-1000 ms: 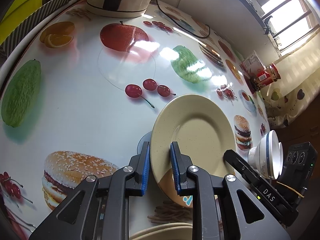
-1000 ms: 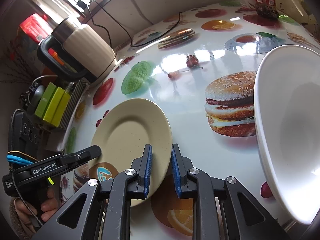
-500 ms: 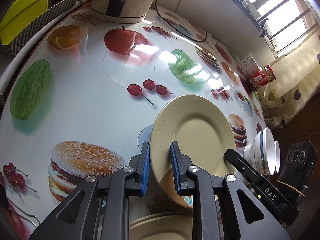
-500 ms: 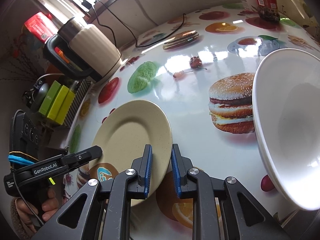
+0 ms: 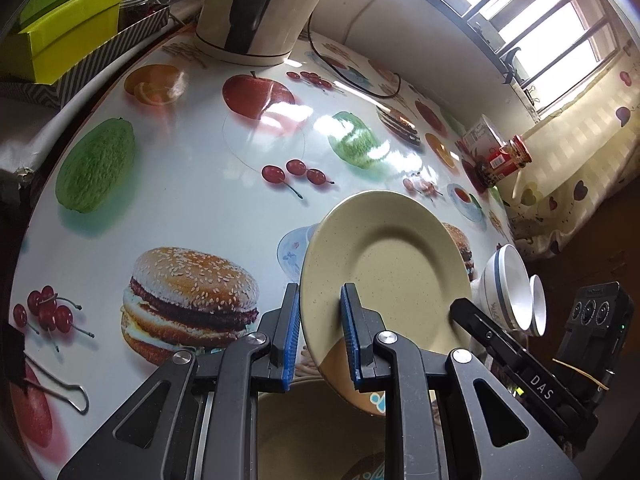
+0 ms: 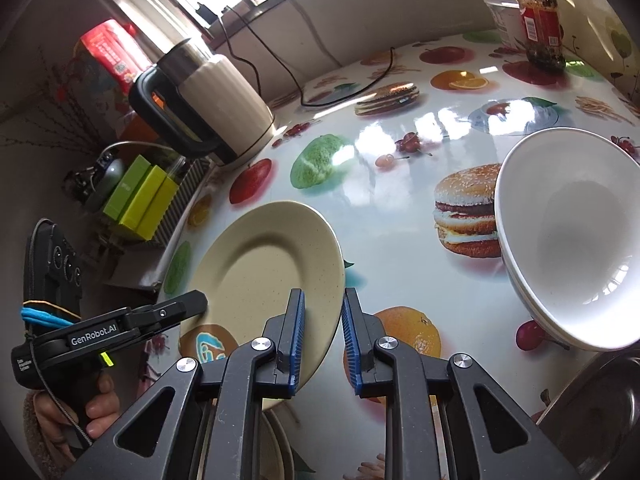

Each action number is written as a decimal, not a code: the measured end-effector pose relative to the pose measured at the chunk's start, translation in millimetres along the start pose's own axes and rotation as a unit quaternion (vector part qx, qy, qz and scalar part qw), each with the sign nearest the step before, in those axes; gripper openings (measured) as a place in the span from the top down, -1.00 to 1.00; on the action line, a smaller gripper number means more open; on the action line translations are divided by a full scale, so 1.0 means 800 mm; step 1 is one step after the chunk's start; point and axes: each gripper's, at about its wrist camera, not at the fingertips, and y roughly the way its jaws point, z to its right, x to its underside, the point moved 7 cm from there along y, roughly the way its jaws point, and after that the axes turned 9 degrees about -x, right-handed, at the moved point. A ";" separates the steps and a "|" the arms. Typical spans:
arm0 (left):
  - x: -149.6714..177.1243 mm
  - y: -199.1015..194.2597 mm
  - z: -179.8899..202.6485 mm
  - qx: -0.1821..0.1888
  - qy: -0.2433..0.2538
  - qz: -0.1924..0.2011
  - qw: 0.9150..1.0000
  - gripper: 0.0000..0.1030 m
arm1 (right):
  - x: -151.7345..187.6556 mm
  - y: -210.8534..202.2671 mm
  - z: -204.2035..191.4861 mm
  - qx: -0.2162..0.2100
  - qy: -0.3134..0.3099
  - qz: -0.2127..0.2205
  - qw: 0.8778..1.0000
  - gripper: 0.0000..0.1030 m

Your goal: Organize plates and bowls

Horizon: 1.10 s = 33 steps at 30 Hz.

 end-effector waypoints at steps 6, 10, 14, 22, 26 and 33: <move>0.015 -0.016 -0.003 0.002 -0.002 0.006 1.000 0.59 | 0.012 -0.013 -0.013 -0.005 -0.009 0.002 1.000 0.65; 0.027 -0.026 -0.008 0.005 -0.006 0.011 1.000 0.59 | 0.021 -0.022 -0.021 -0.008 -0.017 0.002 1.000 0.65; 0.041 -0.034 -0.014 0.005 -0.009 0.013 1.000 0.59 | 0.033 -0.029 -0.029 -0.011 -0.022 0.001 1.000 0.65; 0.069 -0.042 -0.027 0.003 -0.018 0.013 1.000 0.59 | 0.060 -0.036 -0.038 -0.017 -0.031 -0.008 0.999 0.65; 0.081 -0.045 -0.037 0.004 -0.025 0.012 1.000 0.59 | 0.071 -0.037 -0.041 -0.019 -0.034 -0.013 0.999 0.65; 0.099 -0.054 -0.050 -0.002 -0.031 0.016 0.999 0.59 | 0.089 -0.036 -0.051 -0.025 -0.042 -0.023 0.999 0.65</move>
